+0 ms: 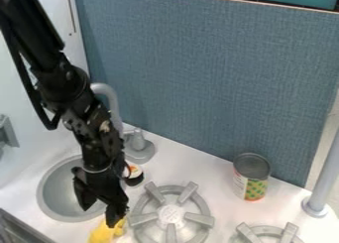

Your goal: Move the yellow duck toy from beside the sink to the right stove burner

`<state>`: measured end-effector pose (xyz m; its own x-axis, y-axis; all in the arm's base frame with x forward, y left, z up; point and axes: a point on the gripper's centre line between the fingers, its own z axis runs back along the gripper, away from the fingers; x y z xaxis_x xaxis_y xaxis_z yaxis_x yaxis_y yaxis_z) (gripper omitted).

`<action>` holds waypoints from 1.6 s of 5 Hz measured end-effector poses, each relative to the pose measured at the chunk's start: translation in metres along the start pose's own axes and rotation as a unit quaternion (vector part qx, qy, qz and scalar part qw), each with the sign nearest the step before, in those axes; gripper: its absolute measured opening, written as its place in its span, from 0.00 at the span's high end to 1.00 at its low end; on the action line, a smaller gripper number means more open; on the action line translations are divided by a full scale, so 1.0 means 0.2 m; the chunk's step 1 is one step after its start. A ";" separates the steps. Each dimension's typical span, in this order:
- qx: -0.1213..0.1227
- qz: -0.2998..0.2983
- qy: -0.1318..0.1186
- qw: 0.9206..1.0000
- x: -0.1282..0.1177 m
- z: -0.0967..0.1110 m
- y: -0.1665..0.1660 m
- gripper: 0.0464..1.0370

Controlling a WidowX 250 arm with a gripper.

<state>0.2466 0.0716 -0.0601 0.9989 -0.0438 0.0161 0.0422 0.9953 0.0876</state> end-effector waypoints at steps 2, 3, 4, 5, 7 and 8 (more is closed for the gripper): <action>-0.010 0.017 0.060 0.998 -0.05 -0.22 -0.01 0.04; -0.020 0.018 0.060 0.998 -0.04 -0.28 -0.03 0.07; -0.023 0.031 0.052 0.998 -0.05 -0.28 -0.04 0.33; -0.034 0.060 0.012 0.998 -0.06 -0.11 -0.10 0.60; -0.045 0.053 -0.138 0.988 0.02 0.47 -0.43 0.87; -0.114 -0.006 -0.123 0.986 0.04 0.44 -0.66 0.90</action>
<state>0.2463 -0.0683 0.0163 0.9647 -0.0477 0.2591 0.0852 0.9871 -0.1355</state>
